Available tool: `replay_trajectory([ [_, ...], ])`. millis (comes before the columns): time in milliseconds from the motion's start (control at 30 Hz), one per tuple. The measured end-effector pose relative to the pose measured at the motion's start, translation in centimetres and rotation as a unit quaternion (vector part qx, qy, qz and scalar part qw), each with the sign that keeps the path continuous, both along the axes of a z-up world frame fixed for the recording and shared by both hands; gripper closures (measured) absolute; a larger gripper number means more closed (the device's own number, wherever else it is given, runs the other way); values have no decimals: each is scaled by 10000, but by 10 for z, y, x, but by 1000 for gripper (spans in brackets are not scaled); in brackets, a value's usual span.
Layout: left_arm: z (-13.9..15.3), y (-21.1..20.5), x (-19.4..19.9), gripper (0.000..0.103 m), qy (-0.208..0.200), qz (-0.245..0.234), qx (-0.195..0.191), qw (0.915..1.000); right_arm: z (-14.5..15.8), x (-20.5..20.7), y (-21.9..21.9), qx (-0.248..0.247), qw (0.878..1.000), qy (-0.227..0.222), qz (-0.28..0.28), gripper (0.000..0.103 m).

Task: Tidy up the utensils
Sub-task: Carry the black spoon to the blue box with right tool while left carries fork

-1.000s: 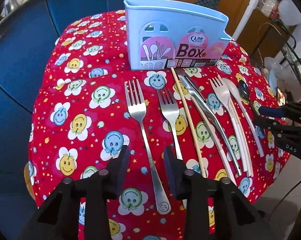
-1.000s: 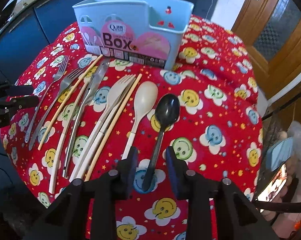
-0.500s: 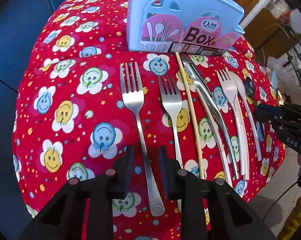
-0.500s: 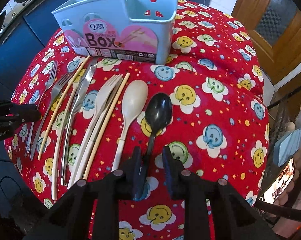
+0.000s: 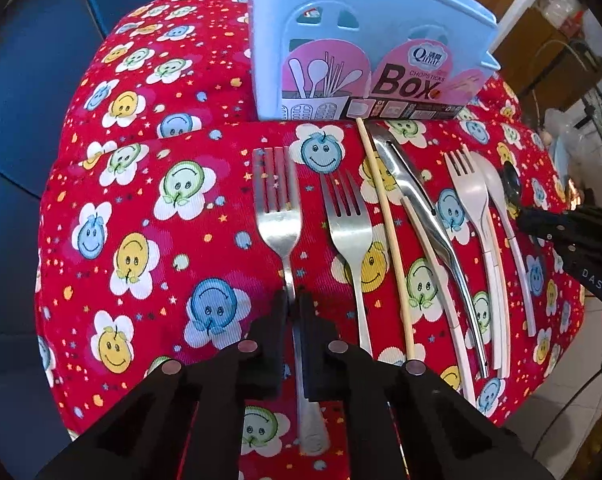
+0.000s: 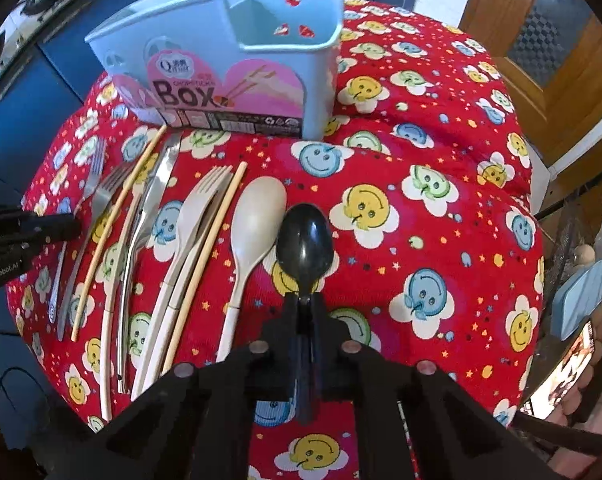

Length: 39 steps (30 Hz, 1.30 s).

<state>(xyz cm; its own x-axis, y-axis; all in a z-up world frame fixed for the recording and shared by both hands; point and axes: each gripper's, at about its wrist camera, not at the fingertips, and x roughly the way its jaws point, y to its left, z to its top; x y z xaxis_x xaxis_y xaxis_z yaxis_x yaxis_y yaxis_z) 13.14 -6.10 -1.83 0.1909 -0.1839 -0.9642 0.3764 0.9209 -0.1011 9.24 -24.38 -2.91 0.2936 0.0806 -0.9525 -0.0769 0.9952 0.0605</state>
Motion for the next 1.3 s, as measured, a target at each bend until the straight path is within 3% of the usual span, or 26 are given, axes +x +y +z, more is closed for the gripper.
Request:
replay_trajectory([
  [267, 14, 24, -24, 99, -652, 109, -777, 9948, 11, -30, -18, 426, 9954, -822, -238, 95],
  [500, 28, 37, -46, 99, -1413, 276, -1296, 9811, 27, -55, -5, 621, 9836, -1662, -314, 96],
  [900, 82, 38, -56, 99, -2685, 292, -1995, 9420, 59, -65, 8, 935, 9499, -2970, -277, 95],
  [1033, 105, 37, -45, 99, -3045, 305, -2148, 9275, 67, -60, 8, 978, 9413, -3223, -220, 95],
  [1300, 140, 28, -8, 99, -3453, 572, -2306, 9079, 85, -40, 5, 966, 9273, -3611, -178, 95],
])
